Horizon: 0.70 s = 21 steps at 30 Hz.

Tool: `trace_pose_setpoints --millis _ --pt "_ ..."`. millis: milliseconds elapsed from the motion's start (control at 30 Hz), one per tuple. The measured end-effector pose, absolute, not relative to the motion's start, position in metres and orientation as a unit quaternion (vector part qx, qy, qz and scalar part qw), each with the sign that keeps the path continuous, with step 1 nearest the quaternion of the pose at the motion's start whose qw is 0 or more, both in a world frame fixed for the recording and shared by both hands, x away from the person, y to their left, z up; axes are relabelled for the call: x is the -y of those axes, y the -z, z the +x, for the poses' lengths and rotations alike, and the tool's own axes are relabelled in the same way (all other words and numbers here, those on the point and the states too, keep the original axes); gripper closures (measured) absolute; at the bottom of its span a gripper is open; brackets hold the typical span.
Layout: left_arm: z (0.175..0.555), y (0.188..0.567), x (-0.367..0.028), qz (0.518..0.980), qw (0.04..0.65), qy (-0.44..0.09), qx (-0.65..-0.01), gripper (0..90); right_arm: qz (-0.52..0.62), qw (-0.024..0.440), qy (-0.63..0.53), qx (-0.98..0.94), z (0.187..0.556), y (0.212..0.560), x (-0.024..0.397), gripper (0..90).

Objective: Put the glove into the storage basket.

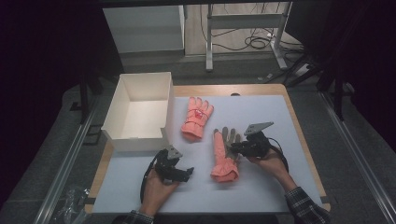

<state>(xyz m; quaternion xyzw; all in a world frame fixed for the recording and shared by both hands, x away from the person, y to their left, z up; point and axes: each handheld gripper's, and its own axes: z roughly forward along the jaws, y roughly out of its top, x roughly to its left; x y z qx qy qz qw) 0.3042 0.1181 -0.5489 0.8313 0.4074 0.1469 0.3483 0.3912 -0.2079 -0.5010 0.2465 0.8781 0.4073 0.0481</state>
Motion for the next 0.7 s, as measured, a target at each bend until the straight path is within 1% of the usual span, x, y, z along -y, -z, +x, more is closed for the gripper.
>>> trace_pose_setpoints --millis 133,567,600,700 --pt "0.304 0.549 -0.118 0.831 0.348 -0.147 -0.407 7.0 0.251 0.060 -0.409 -0.875 0.391 0.498 0.210 73.0" --pt "0.304 0.549 -0.118 0.832 0.348 -0.147 -0.407 7.0 0.273 0.100 -0.411 -0.864 0.401 0.478 0.201 54.0" --pt "0.304 0.549 -0.118 0.832 0.348 -0.147 -0.407 7.0 0.283 0.106 -0.407 -0.862 0.404 0.475 0.197 51.2" --pt "0.304 0.549 -0.118 0.832 0.348 -0.146 -0.407 7.0 0.289 0.111 -0.408 -0.859 0.407 0.472 0.194 48.5"
